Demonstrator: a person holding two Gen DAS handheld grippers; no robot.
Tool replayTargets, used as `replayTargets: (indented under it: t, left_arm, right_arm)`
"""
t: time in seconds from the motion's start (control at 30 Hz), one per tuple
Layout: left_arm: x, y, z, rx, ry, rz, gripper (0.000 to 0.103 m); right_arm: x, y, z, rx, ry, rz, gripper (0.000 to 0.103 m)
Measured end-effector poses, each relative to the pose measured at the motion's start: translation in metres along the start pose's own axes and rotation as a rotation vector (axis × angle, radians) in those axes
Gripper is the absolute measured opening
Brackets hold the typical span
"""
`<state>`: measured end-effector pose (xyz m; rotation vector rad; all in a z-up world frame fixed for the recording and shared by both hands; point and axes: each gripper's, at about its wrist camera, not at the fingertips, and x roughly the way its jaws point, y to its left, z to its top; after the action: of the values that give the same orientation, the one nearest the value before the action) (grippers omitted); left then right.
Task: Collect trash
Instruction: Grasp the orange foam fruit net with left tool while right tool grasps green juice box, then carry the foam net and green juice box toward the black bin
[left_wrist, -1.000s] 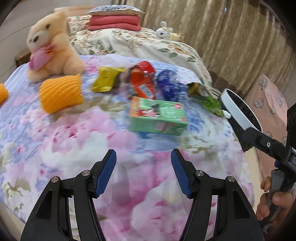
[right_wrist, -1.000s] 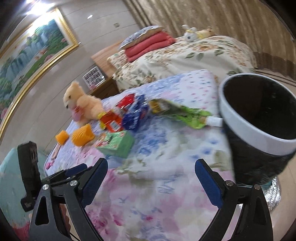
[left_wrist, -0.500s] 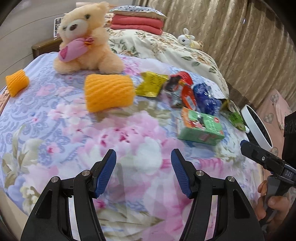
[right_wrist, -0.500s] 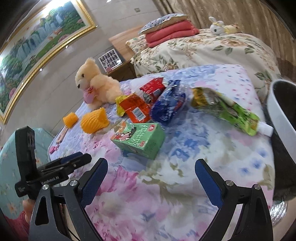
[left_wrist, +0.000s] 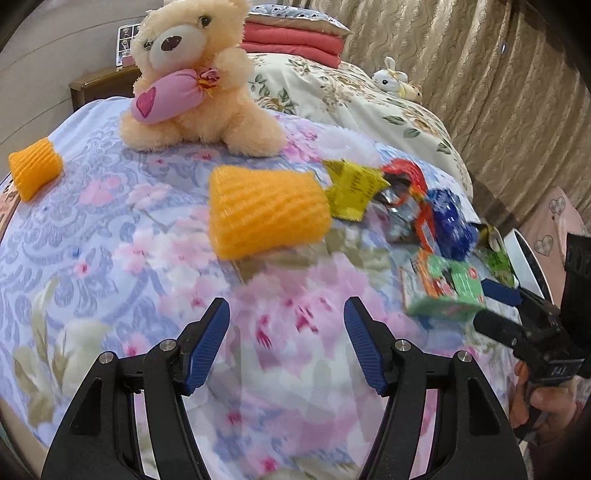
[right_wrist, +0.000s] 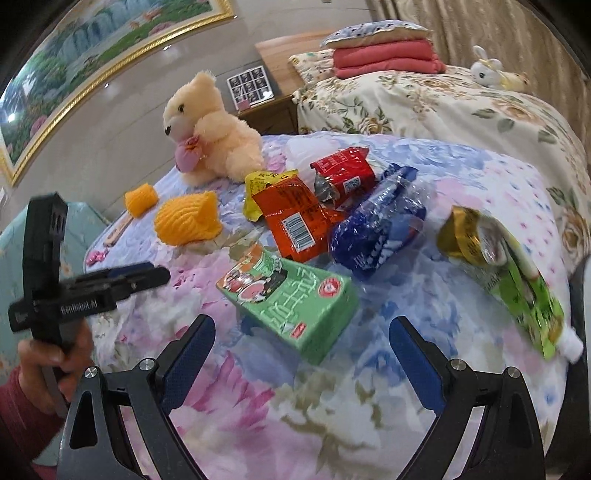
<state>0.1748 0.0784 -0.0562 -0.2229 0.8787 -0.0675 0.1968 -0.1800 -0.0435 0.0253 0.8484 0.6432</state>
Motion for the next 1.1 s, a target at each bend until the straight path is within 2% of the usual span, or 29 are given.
replayTargets:
  t: [0.27, 0.5, 0.53, 0.6, 0.67, 0.7, 0.9, 1.1]
  left_arm:
    - [0.020, 0.017, 0.023, 0.001, 0.019, 0.002, 0.069]
    - [0.033, 0.018, 0.029, 0.001, 0.015, 0.004, 0.068]
    - [0.034, 0.016, 0.030, 0.003, 0.009, 0.005, 0.066]
    - [0.035, 0.014, 0.032, 0.008, 0.004, -0.002, 0.049]
    - [0.036, 0.012, 0.033, 0.014, 0.013, -0.013, 0.022]
    - [0.037, 0.011, 0.032, 0.017, 0.016, -0.017, 0.018]
    - [0.024, 0.005, 0.025, 0.030, -0.008, -0.029, 0.013]
    - [0.008, -0.005, 0.009, 0.029, -0.012, -0.055, 0.012]
  right_arm:
    - [0.025, 0.004, 0.017, -0.111, 0.059, 0.025, 0.096]
    - [0.039, 0.008, 0.019, -0.143, 0.100, 0.051, 0.095]
    - [0.038, 0.010, 0.018, -0.146, 0.099, 0.046, 0.093]
    - [0.038, 0.012, 0.018, -0.144, 0.097, 0.047, 0.082]
    - [0.037, 0.014, 0.016, -0.137, 0.097, 0.038, 0.065]
    - [0.036, 0.015, 0.015, -0.140, 0.095, 0.019, 0.064]
    - [0.024, 0.026, 0.001, -0.135, 0.071, 0.006, 0.061]
    - [0.000, 0.019, -0.016, -0.057, 0.030, -0.002, 0.058]
